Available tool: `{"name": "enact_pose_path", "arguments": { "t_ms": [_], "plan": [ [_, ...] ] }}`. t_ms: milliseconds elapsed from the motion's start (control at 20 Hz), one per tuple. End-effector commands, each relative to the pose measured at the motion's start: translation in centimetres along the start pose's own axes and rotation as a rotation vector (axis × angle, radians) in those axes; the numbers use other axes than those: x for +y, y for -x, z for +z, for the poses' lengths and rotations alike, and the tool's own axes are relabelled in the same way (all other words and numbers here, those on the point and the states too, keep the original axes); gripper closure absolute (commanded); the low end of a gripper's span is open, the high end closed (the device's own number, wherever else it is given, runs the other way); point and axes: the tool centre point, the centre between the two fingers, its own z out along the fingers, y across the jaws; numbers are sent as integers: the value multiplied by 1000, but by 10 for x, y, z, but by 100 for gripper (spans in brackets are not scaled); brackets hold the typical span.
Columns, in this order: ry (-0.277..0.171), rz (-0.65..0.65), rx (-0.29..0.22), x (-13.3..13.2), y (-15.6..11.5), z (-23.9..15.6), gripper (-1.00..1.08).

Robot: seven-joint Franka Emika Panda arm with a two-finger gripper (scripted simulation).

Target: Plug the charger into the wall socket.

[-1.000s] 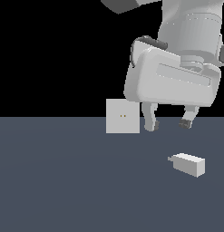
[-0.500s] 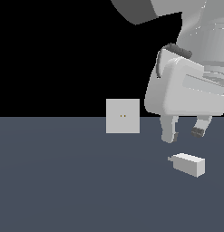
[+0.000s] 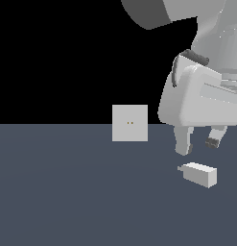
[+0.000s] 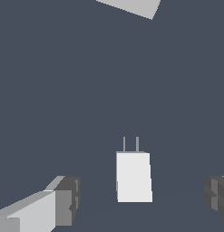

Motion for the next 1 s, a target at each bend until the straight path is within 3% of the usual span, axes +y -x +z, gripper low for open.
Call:
{"name": "enact_pose_path", "arguments": {
  "t_ms": [0, 800, 850, 950],
  "plan": [
    [0, 0, 0, 0, 1, 3, -92],
    [-1, -3, 0, 0, 11, 48, -92],
    [-1, -3, 0, 0, 11, 48, 108],
    [-1, -3, 0, 0, 11, 48, 108]
  ]
}}
